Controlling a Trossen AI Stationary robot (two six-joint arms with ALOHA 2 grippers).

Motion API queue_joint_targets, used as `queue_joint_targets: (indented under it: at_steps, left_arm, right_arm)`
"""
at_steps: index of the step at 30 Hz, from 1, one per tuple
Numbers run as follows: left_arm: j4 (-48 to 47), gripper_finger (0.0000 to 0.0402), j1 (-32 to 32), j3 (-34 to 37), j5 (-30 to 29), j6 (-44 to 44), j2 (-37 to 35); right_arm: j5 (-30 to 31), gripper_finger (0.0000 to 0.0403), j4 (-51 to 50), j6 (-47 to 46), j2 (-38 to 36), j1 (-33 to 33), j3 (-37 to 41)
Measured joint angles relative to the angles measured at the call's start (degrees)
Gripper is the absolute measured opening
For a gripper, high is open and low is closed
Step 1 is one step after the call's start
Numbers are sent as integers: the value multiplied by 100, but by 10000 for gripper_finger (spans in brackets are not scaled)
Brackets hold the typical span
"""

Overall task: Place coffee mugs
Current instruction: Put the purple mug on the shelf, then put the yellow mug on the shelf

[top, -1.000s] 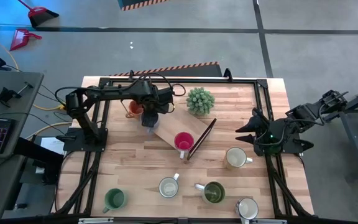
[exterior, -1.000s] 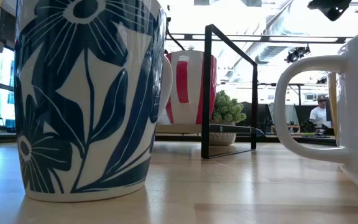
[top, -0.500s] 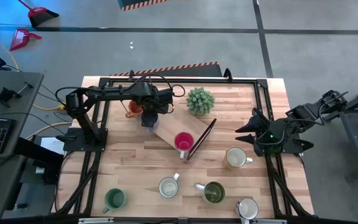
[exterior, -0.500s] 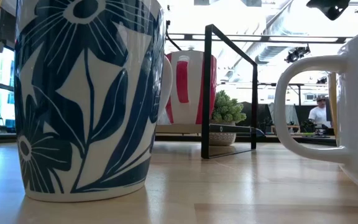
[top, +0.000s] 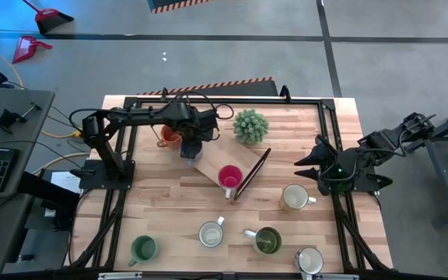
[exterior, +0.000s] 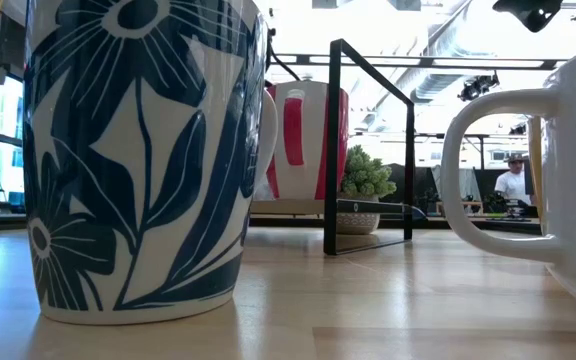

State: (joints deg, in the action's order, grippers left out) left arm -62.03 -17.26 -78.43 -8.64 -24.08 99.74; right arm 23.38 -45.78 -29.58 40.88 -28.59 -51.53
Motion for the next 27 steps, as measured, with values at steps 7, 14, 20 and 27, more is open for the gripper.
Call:
queue_joint_targets:
  at_steps: [7,14,20,27]
  left_arm:
    - [-78,74,2,0,-26,136,0]
    - [-98,108,2,-8,-133,152,0]
    - [-394,125,17,-447,-324,155,0]
    - [-1295,129,46,-1189,-54,478,0]
  right_arm:
    - [0,128,-2,0,0,1,-1]
    - [0,128,-2,0,0,0,-1]
    - [-10,128,-4,0,0,1,-1]
    - [-199,128,-4,-2,0,1,1]
